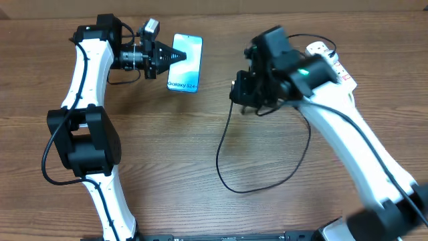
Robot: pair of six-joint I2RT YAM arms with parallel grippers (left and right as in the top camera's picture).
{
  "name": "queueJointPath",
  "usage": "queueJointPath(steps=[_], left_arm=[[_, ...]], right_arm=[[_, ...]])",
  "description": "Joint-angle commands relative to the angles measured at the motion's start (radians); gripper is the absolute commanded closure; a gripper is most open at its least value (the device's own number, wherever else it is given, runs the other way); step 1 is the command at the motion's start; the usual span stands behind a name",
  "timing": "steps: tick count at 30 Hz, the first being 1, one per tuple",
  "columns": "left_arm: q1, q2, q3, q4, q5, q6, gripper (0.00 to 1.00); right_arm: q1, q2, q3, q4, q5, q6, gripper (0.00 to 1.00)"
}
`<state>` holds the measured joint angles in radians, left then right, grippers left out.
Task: Plug charger to phone and switch on socket
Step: 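Lift the plug and carry it toward the phone's bottom port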
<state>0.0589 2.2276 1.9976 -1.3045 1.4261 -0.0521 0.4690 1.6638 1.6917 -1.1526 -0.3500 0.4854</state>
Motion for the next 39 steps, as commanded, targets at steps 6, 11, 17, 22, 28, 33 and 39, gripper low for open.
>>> queueJointPath(steps=[6, 11, 17, 22, 28, 33, 39], left_arm=[[-0.005, -0.008, 0.008, 0.003, 0.156, -0.088, 0.96], [-0.008, -0.018, 0.013, 0.012, 0.156, -0.101, 0.96], [-0.008, -0.018, 0.014, 0.019, 0.156, -0.102, 0.96], [-0.008, -0.018, 0.014, 0.043, 0.155, -0.097, 0.96], [-0.017, -0.018, 0.014, 0.113, 0.129, -0.041, 0.96], [-0.051, -0.018, 0.014, 0.113, -0.024, -0.041, 0.96], [-0.080, -0.018, 0.014, 0.138, -0.019, -0.087, 0.96]], right_arm=[[0.002, -0.092, 0.013, -0.019, -0.284, -0.150, 0.96], [0.002, -0.092, -0.081, 0.072, -0.325, -0.146, 0.96], [0.010, -0.091, -0.200, 0.248, -0.367, -0.025, 0.96], [0.061, -0.091, -0.244, 0.289, -0.344, -0.014, 0.96], [0.135, -0.091, -0.244, 0.280, -0.123, 0.041, 0.96], [0.206, -0.091, -0.244, 0.283, -0.001, 0.069, 0.96], [0.254, -0.091, -0.245, 0.272, 0.180, 0.095, 0.96]])
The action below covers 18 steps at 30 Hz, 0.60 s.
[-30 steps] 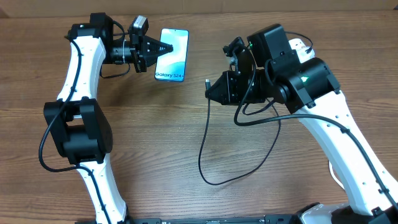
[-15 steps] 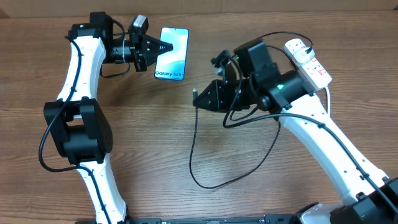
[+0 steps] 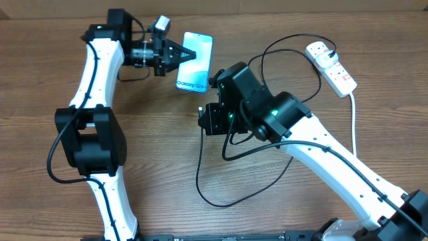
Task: Plug charger to phone and switch on socket
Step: 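Lift the plug and carry it toward the phone's bottom port, then push the USB-C plug into the phone's bottom port with the right gripper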
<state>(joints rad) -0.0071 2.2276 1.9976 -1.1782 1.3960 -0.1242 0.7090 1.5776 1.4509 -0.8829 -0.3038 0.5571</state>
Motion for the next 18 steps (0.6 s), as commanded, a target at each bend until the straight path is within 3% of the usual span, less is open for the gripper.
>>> queueJointPath(steps=[1, 18], left_arm=[[-0.016, -0.018, 0.014, 0.013, 0.011, -0.015, 0.96], [-0.021, -0.018, 0.014, 0.067, 0.076, -0.084, 0.96]], right_arm=[[0.017, -0.005, -0.004, 0.004, 0.140, 0.023, 0.96], [0.039, 0.007, -0.005, 0.068, 0.143, 0.102, 0.96]])
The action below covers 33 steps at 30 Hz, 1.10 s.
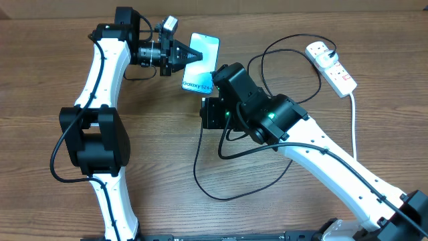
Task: Plug charger to phone and switch on socket
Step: 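Push the USB-C plug into the phone's bottom port with the right gripper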
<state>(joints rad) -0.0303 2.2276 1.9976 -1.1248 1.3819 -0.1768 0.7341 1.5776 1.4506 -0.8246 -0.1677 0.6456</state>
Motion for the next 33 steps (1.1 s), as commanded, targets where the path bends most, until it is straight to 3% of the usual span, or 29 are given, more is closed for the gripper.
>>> queueJointPath(steps=[1, 23, 33], left_arm=[[0.002, -0.018, 0.014, 0.020, 0.106, -0.031, 0.96], [-0.014, -0.018, 0.014, 0.022, 0.108, -0.030, 0.96], [-0.015, -0.018, 0.014, 0.025, 0.016, -0.029, 0.96]], right_arm=[[0.018, 0.009, -0.005, 0.013, 0.007, 0.013, 0.96], [0.018, 0.065, -0.005, 0.073, 0.010, 0.010, 0.96], [0.016, 0.063, 0.020, 0.064, 0.006, 0.008, 0.96]])
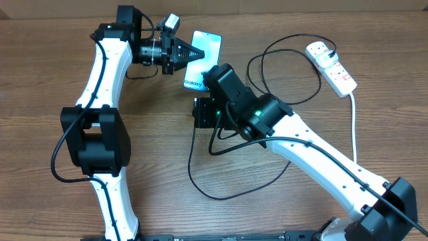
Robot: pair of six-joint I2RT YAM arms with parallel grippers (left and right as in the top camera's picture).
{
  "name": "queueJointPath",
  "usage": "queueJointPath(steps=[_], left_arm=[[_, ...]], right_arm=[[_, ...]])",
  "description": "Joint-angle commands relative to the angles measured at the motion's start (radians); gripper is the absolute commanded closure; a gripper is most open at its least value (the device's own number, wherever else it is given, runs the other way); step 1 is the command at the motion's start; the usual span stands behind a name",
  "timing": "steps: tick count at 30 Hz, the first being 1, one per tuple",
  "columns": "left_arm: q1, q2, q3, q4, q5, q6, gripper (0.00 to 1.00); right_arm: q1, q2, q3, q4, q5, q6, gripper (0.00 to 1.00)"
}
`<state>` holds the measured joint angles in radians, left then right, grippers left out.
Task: Plug charger to phone and switch on socket
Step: 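Push the USB-C plug into the phone's bottom port with the right gripper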
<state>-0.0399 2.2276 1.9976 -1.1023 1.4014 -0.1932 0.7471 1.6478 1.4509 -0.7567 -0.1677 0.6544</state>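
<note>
The phone [206,57], blue screen up with white lettering at its near end, lies tilted at the back of the table. My left gripper [190,55] reaches in from the left, its fingers tapered together on the phone's left edge. Just below the phone's near end sits my right gripper [200,112], shut on the end of the black charger cable [189,164]; the plug itself is hidden by the wrist. The cable loops toward the front, then back to the white socket strip [331,65] at the far right.
The brown wooden table [53,194] carries only these things. The cable's big loop [227,198] lies across the middle front. My right arm [321,167] crosses the right half diagonally, and the left arm's base [93,144] stands at the left.
My right gripper has shifted a little to the left and nearer the phone's bottom end, with the cable trailing after it. The phone and left gripper have edged slightly right and back.
First the phone lay left of centre under my left gripper, and my right gripper held the cable end right of centre. Then the phone stood further right and the right gripper below it. Both have closed in since, and the gripper now sits at the phone's near end.
</note>
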Motion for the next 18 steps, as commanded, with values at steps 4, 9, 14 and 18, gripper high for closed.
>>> queueJointPath(steps=[4, 9, 14, 18], left_arm=[[-0.006, -0.018, 0.014, 0.004, -0.003, -0.013, 0.96], [-0.006, -0.018, 0.014, 0.004, 0.000, -0.013, 0.96], [-0.007, -0.018, 0.014, 0.004, 0.002, 0.002, 0.96], [-0.007, -0.018, 0.014, 0.004, 0.002, 0.011, 0.96]], right_arm=[[0.003, -0.008, 0.039, -0.009, 0.011, -0.034, 0.96], [-0.010, -0.008, 0.040, -0.015, 0.025, -0.034, 0.96], [-0.015, -0.008, 0.040, -0.006, 0.017, -0.033, 0.96], [-0.018, -0.008, 0.040, 0.014, -0.008, -0.034, 0.96]])
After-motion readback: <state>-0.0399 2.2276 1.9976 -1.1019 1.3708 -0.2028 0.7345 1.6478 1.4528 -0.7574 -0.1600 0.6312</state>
